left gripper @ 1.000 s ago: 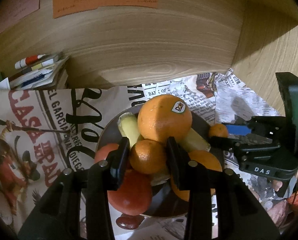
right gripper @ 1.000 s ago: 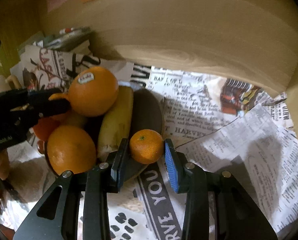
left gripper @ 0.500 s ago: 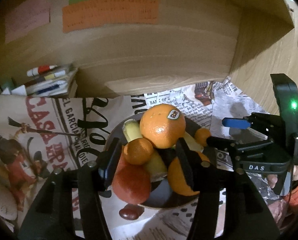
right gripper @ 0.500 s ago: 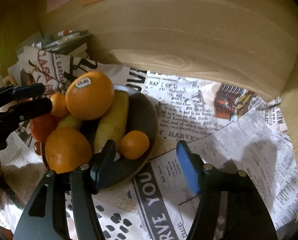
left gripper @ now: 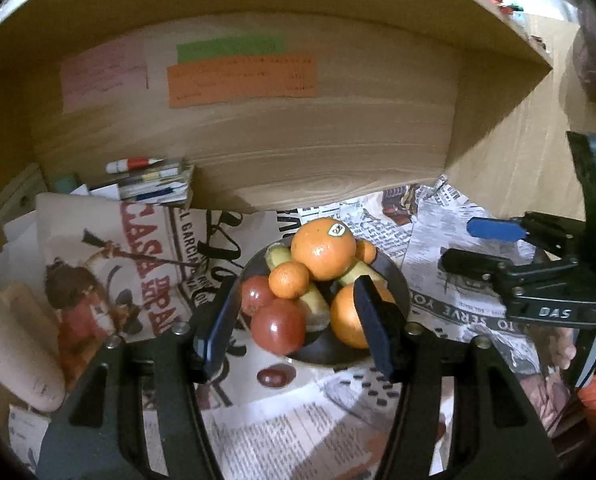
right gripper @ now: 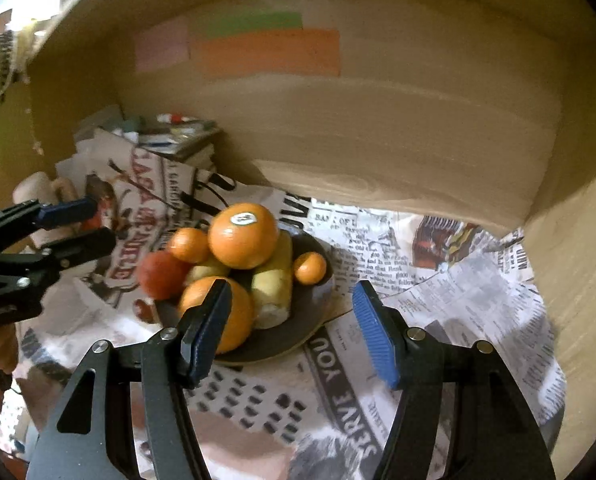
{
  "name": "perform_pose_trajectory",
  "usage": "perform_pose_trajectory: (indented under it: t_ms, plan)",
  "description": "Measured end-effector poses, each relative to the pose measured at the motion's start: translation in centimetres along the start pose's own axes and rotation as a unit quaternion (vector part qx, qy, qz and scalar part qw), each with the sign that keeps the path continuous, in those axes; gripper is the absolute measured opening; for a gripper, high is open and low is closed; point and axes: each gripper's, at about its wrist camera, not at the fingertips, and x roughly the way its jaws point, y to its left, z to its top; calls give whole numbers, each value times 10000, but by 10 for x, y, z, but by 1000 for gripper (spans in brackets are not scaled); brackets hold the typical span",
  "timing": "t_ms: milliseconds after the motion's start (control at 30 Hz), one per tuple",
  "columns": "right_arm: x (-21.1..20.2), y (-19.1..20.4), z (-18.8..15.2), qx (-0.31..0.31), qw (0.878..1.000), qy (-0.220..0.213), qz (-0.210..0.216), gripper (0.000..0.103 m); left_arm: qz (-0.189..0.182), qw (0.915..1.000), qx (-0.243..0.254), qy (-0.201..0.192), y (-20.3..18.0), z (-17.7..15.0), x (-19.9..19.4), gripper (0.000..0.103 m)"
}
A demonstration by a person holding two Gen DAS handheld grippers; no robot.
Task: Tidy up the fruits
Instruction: 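Grasp the dark red date from the newspaper with the right gripper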
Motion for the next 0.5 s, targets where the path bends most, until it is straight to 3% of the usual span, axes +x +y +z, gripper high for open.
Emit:
perform_pose_trajectory:
  t_ms: [200, 500]
  plan:
    - [-21, 24, -19, -100, 9999, -85, 50, 59, -21, 9999, -103, 57, 1, -24, -17, 58]
    - [-14, 52, -62, -10, 9990, 286, 330, 59, -27, 9993, -145, 335, 2, -65, -28, 58]
